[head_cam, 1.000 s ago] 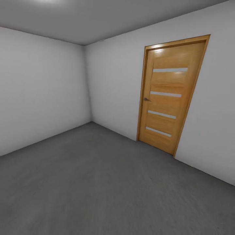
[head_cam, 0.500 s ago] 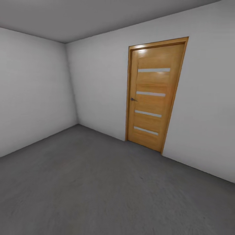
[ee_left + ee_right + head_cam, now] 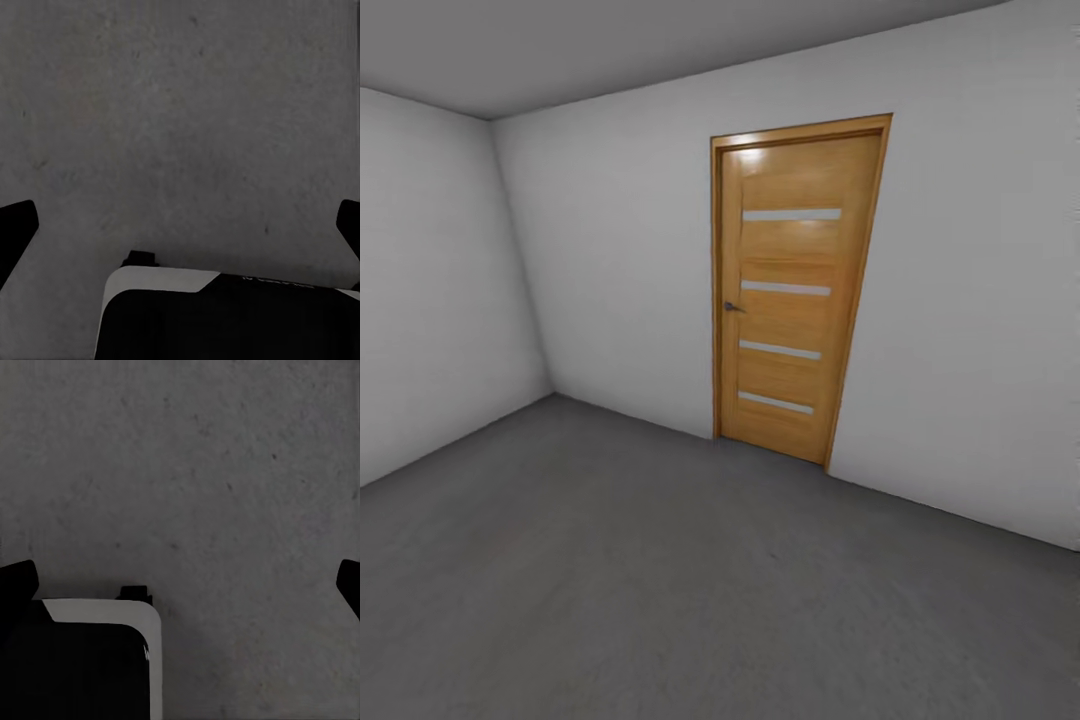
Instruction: Move the two storage containers from the living room to the garage. In the garage, place one container on the floor and stack the other container on top of it (either order is fine).
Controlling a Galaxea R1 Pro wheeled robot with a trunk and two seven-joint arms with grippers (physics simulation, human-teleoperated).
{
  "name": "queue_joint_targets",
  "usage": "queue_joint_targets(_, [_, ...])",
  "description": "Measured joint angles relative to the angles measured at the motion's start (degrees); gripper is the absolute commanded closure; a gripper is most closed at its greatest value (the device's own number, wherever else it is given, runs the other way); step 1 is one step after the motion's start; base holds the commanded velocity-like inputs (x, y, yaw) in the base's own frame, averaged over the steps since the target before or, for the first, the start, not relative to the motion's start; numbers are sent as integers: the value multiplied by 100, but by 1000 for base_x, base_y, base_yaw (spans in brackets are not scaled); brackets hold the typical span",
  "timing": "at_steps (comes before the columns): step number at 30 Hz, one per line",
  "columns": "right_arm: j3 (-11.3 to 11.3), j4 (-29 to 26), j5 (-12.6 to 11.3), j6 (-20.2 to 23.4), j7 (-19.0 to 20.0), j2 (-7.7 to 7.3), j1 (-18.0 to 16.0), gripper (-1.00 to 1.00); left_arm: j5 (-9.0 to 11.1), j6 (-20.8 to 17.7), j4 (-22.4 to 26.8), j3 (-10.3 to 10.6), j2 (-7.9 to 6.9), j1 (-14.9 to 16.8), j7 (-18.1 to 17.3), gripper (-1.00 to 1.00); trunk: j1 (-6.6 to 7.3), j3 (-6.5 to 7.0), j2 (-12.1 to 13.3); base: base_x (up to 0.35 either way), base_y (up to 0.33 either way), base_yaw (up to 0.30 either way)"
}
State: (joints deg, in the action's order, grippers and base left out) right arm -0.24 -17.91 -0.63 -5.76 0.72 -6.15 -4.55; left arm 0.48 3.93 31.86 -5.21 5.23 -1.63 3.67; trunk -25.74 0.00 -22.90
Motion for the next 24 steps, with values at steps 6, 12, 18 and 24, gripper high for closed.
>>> queue_joint_targets(6, [0,0,0,-1,0,0,0,-100,7,1,0,-7,-22,0,0,-100,0,0,0,291,217,-263])
queue_joint_targets(12, [0,1,7,-2,0,0,-1,-100,8,0,2,-10,-18,-1,-16,-100,0,0,0,291,218,-93])
queue_joint_targets(18, [0,1,8,1,-1,0,-1,-100,13,2,1,-10,-18,-1,-18,-100,0,0,0,291,218,-7])
queue_joint_targets(24, [0,1,8,3,-5,0,-1,-100,11,7,0,-11,-18,-1,-18,-100,0,0,0,291,218,0])
